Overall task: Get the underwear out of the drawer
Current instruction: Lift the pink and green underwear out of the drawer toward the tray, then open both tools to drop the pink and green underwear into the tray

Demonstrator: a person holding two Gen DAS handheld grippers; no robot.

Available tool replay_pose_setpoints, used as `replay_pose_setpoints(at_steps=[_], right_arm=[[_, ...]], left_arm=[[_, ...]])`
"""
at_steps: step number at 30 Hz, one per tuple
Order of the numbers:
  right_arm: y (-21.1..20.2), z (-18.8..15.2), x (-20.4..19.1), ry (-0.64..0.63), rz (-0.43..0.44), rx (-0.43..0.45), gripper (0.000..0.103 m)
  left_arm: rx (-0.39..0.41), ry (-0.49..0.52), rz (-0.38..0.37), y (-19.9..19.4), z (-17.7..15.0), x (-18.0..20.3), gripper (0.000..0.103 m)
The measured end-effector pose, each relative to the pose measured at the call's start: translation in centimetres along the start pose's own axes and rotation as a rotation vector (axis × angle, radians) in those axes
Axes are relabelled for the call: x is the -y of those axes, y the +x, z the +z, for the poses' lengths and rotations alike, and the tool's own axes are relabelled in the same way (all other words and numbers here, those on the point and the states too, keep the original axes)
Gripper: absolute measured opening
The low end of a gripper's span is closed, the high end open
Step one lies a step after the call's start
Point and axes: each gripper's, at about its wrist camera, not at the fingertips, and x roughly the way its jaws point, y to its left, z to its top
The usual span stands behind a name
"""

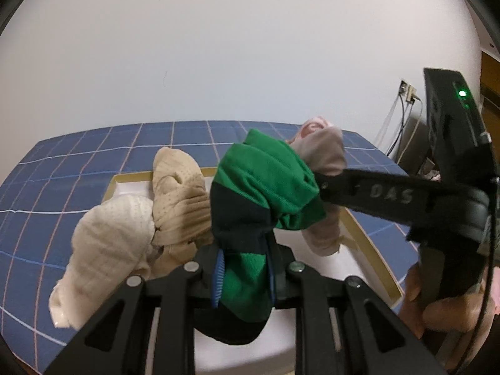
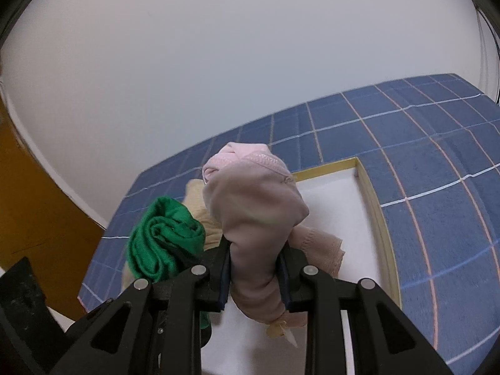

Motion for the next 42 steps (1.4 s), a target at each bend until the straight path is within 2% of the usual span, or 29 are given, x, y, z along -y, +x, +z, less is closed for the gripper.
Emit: replay_pose_setpoints(at_steps=[11, 18, 25, 26, 28, 30, 32, 34, 38, 42], right_arm=[[4.5, 1.5, 1.4, 0.057, -0.075, -0.069, 0.027], [5.8, 1.4, 1.7, 0.087, -0.061, -0.103, 0.027], [7.1, 1.1, 2.4, 0.128, -0.03, -0.132, 0.029], [7.1, 1.1, 2.4, 0.132, -0.024, -0.135, 0.029], [7.1, 1.0, 2.6, 0.14, -0.012, -0.139, 0.03], [7.1, 0.9, 2.9, 0.158, 0.005, -0.138, 0.032], [7.2, 0.9, 3.5, 0.191, 0.045, -0.139, 0.038], [7.0, 0.9, 3.8, 0.203, 0.088, -0.14, 0.049], [5.9, 1.0, 3.0, 0.174, 0.078, -0.128, 0.064], [4.0, 1.0, 2.6, 0.166, 0.07, -0.093, 0.066]], left_arm=[[-0.08, -0.049, 0.061, 4.3, 1.2, 0.1, 0.02], [-0.121, -0.071, 0.102, 5.9, 1.9, 0.1, 0.02], [-0.122, -0.053, 0.131, 7.0, 1.8, 0.5, 0.021], [-0.122, -0.054, 0.137, 7.1, 1.8, 0.5, 0.025], [-0.124, -0.051, 0.148, 7.2, 1.8, 0.7, 0.028], [-0.129, -0.035, 0.164, 7.1, 1.7, 0.9, 0.04], [-0.165, -0.038, 0.191, 7.5, 1.7, 0.9, 0.075], [-0.176, -0.058, 0.148, 7.4, 1.9, 0.5, 0.09], [-0.187, -0.094, 0.162, 7.2, 1.9, 0.0, 0.1], [-0.193, -0.127, 0.184, 6.3, 1.8, -0.5, 0.101]])
